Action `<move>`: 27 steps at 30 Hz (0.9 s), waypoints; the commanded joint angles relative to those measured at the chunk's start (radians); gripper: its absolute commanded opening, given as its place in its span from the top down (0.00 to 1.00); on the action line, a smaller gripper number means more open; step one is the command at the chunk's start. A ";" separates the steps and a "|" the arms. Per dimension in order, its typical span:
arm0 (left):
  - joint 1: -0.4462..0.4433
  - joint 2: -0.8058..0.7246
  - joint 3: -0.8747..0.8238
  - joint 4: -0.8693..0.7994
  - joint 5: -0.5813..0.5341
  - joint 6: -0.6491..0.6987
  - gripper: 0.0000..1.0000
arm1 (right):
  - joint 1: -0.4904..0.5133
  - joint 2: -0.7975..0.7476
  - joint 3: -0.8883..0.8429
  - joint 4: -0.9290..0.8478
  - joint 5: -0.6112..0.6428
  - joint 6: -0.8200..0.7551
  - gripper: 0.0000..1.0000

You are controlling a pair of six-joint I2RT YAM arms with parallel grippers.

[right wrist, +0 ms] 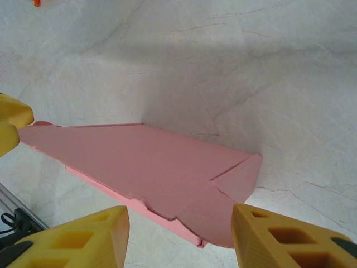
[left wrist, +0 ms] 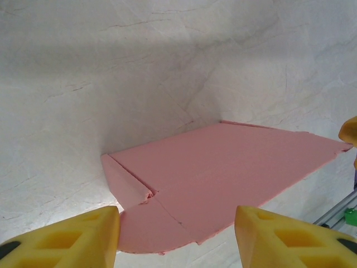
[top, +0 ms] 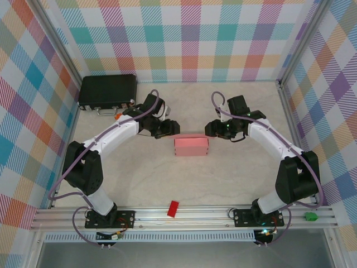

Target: Fold the paper box

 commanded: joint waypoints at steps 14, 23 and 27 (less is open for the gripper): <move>-0.031 -0.055 -0.029 -0.023 0.013 -0.005 0.54 | 0.043 -0.010 -0.026 -0.032 0.002 -0.015 0.49; -0.037 -0.062 -0.036 -0.014 0.021 -0.019 0.55 | 0.050 -0.008 -0.023 -0.031 0.012 -0.007 0.51; -0.039 -0.059 -0.035 -0.018 0.023 -0.024 0.58 | 0.053 -0.004 -0.022 -0.030 0.014 -0.002 0.51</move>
